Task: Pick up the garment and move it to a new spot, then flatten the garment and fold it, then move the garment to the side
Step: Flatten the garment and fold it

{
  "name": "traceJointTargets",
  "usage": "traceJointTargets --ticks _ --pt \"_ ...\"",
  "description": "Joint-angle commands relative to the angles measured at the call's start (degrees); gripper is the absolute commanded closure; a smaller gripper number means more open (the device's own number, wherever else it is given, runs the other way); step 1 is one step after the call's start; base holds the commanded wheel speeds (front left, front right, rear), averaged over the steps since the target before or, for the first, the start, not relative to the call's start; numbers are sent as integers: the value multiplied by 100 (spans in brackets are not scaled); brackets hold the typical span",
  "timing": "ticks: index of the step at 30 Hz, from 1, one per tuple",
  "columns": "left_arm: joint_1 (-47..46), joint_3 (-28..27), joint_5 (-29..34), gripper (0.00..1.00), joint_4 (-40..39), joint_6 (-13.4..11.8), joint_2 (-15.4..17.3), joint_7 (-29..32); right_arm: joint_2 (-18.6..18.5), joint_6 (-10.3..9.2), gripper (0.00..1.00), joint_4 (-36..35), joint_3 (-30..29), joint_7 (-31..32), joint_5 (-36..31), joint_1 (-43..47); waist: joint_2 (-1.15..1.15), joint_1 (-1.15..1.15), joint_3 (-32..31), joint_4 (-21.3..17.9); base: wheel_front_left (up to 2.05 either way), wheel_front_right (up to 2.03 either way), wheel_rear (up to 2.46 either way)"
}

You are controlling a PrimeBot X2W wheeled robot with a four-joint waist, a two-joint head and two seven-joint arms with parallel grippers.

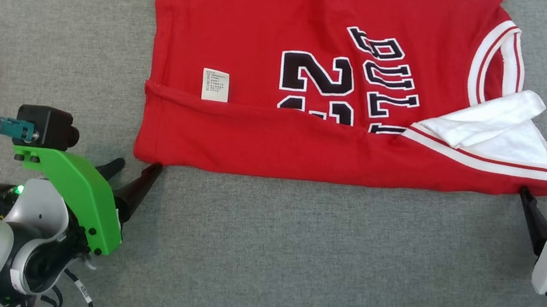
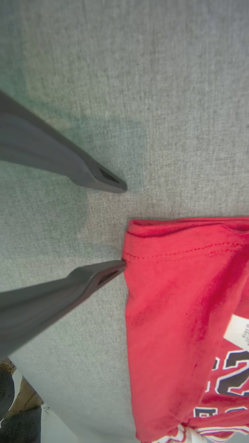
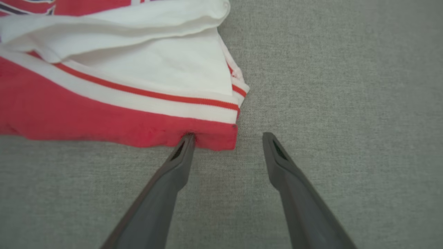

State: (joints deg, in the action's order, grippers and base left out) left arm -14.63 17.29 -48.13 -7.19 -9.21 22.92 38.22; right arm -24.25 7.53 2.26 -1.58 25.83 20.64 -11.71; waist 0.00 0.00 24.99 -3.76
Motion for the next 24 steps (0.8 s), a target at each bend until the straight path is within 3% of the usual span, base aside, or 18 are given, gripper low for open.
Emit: traceJointTargets --ticks 1,12,19,20,21,22,24 --pt "-67 82 75 0 136 61 -26 -30 42 -8 0 77 18 95 -21 -82 0 0 113 109 0 0 0" --pt "-370 272 59 0 539 264 -335 -262 46 -5 0 244 163 383 197 -164 0 0 56 215 0 0 0" --pt "-596 255 44 0 570 274 -332 -209 81 -5 0 235 188 472 198 -171 0 0 108 207 0 0 0" --pt "-603 294 65 79 618 295 -327 -181 91 -5 29 257 220 469 189 -187 0 0 118 195 0 0 0" --pt "-601 326 77 100 649 317 -318 -166 99 -5 71 284 252 489 191 -197 0 0 122 186 0 0 0" --pt "-597 363 80 100 684 354 -319 -171 91 -4 100 315 298 513 191 -199 0 0 120 177 0 0 0" --pt "-555 439 85 100 717 452 -281 -144 37 -6 100 358 296 497 217 -196 0 0 81 172 0 0 0"
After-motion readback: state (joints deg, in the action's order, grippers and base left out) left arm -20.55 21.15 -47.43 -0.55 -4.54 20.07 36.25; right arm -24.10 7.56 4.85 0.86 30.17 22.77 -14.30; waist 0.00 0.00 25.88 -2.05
